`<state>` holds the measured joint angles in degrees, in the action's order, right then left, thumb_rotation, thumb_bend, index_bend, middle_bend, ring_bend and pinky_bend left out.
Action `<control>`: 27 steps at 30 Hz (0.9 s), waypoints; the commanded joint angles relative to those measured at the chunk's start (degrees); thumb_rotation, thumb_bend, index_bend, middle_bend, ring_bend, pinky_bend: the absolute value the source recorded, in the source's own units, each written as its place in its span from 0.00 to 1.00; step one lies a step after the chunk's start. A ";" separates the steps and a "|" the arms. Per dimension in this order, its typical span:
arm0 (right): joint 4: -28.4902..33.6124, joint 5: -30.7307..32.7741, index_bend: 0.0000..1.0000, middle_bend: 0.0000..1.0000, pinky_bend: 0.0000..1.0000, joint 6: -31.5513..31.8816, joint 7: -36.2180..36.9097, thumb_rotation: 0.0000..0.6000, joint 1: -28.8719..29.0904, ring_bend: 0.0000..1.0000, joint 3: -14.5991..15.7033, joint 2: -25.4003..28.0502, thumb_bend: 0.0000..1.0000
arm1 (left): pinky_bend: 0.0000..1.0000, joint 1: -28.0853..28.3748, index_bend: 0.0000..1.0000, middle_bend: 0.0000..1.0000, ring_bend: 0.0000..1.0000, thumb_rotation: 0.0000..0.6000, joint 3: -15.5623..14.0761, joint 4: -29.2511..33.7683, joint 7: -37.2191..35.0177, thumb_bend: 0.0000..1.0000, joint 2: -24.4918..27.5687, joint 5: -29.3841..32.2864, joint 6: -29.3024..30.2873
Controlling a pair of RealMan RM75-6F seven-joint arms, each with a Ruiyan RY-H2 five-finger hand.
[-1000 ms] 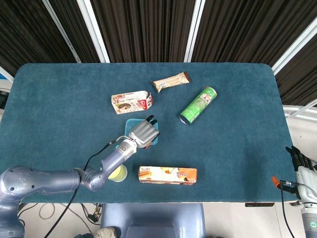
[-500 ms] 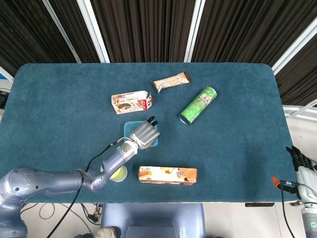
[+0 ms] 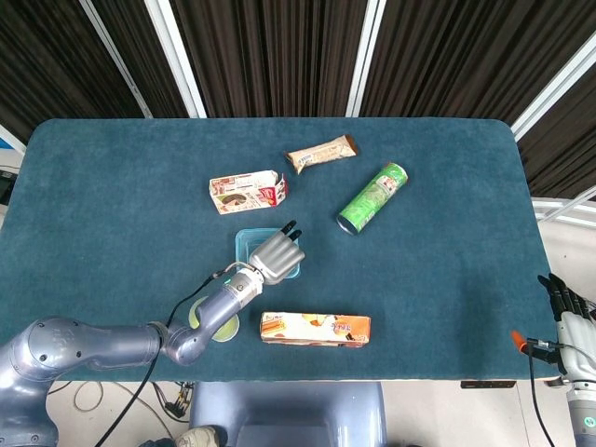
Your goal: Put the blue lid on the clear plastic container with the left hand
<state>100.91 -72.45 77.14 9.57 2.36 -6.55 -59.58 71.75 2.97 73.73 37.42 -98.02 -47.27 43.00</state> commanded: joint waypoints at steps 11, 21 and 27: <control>0.04 0.11 0.10 0.00 0.00 0.22 -0.10 1.00 -0.07 0.00 -0.07 -0.12 0.29 | 0.07 -0.50 0.70 0.58 0.13 1.00 0.12 -1.24 1.11 0.53 -0.89 0.09 -0.12; 0.02 -0.01 0.10 0.00 0.00 0.39 -0.08 1.00 -0.12 0.00 -0.09 -0.17 0.29 | 0.07 -0.87 0.70 0.58 0.13 1.00 -0.08 -2.22 1.99 0.53 -1.38 0.49 -0.64; 0.05 0.01 0.10 0.00 0.00 0.40 -0.09 1.00 -0.12 0.00 -0.11 -0.17 0.29 | 0.07 -1.24 0.70 0.58 0.13 1.00 -0.21 -3.13 2.09 0.53 -1.80 0.43 -0.94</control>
<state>100.96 -72.44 77.54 9.48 2.25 -6.66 -59.75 70.56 2.76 70.66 39.53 -99.78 -46.82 42.08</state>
